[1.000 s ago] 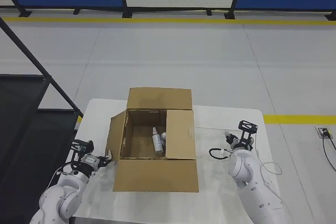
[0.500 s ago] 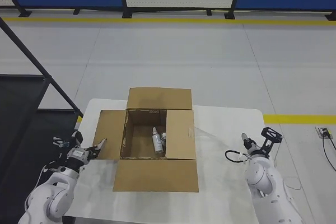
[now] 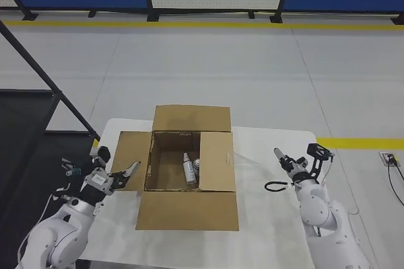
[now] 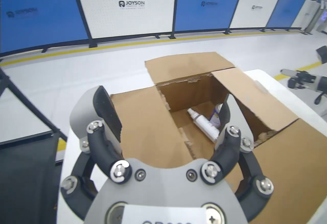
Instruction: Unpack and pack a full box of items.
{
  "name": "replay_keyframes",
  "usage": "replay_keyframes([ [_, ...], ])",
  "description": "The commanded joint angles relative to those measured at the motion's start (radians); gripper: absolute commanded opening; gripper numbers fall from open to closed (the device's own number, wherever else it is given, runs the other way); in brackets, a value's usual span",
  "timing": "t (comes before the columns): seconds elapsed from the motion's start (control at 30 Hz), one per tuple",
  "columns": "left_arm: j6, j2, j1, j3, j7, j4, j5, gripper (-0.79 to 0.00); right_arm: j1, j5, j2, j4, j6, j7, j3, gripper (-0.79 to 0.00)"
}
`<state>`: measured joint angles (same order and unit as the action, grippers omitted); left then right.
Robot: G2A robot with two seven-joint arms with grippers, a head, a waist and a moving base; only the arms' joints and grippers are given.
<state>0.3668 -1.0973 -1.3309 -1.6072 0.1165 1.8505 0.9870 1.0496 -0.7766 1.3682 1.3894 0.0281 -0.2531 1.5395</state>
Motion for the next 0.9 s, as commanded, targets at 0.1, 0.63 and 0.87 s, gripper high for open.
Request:
replay_keyframes([
  [0.1,-0.007,-0.012,0.084,0.122,0.135,0.008,-0.141,0.0,0.043,0.19,-0.011,0.018,-0.228,0.005,0.083,0.0],
  [0.63,-0.066,-0.021,0.16,0.195,0.314,-0.02,-0.32,0.0,0.051,0.254,-0.014,0.007,-0.234,0.028,0.124,0.0],
  [0.87,-0.067,-0.027,0.28,0.259,0.54,-0.157,-0.542,0.0,0.055,0.273,-0.025,-0.002,-0.281,-0.041,0.145,0.0],
])
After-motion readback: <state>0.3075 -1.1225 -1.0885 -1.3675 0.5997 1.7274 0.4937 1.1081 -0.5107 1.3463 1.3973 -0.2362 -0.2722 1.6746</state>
